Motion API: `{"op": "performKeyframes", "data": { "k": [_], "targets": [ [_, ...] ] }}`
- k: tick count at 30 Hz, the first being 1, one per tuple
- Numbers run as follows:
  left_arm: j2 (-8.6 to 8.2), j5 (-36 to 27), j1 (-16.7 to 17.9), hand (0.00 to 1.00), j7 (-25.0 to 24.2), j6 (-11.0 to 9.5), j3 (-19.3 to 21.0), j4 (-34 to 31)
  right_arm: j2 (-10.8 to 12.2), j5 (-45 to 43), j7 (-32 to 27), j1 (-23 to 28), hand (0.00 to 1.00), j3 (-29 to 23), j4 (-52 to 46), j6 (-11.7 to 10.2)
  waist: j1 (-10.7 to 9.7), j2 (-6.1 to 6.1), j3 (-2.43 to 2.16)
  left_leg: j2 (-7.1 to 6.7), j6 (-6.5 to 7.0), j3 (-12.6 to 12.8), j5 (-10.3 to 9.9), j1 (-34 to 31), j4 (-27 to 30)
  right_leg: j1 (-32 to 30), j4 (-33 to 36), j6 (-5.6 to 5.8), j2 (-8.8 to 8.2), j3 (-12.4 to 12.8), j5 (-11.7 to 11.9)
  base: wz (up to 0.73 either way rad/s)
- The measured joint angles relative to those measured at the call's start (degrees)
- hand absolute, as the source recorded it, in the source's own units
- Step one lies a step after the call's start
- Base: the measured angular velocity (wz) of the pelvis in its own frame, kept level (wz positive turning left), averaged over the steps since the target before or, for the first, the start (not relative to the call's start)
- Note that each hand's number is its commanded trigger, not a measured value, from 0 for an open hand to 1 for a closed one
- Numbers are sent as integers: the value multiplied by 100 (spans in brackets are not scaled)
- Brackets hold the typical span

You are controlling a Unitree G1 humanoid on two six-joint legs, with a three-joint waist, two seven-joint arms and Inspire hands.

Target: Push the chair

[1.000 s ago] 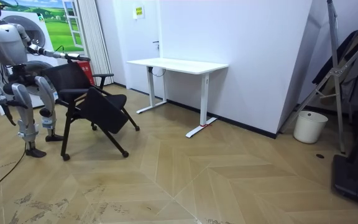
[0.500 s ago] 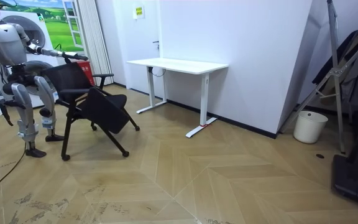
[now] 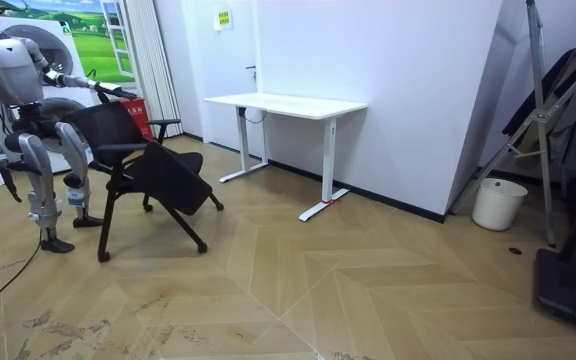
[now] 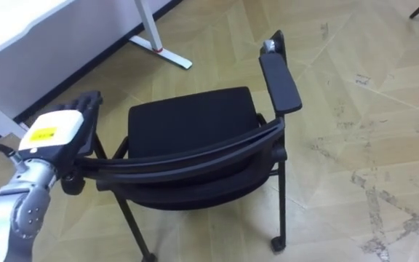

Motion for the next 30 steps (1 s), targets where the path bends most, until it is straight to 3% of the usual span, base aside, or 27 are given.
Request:
{"op": "performKeyframes", "data": {
  "k": [7, 11, 15, 21, 24, 30],
  "targets": [
    [-79, -7, -10, 0, -248, -12, -107, -162, 6, 12, 14, -11, 0, -1, -3, 5, -17, -8, 5, 0, 0, 7, 0, 13, -2, -1, 1, 0, 0, 24, -1, 0],
    [-104, -46, -9, 0, -318, -9, -124, -182, 5, 1, -53, -17, 0, -14, -84, 11, -32, -63, 38, 1, 0, 39, 0, 28, -8, -5, 7, 2, 0, 58, -3, -3],
    [-105, -127, -9, 0, -325, 0, -125, -146, 11, 45, -121, -10, 0, -13, -234, 13, -88, -76, 22, 2, 0, 55, 0, 34, -7, -1, 17, 2, -1, 68, -2, -1],
    [-223, -166, -9, 0, -327, 47, -307, 259, 16, 209, -364, 4, 0, -8, -353, 21, -136, -103, -64, 14, 0, 130, 0, 79, -3, 5, 38, 1, 1, 139, -2, -5],
    [-440, -105, -10, 0, -271, 30, -321, 692, 46, 177, -372, 16, 0, -12, -364, 22, -140, -144, -63, 29, 0, 204, 0, 149, -17, 22, 52, 0, 9, 229, -2, -13],
    [-477, -105, -63, 0, -87, -19, -278, 953, 96, 15, -296, 125, 0, -22, -472, 145, -169, -191, -46, 33, 1, 283, 0, 254, -56, 61, 29, 6, 12, 314, -12, -7]
  ]
}}
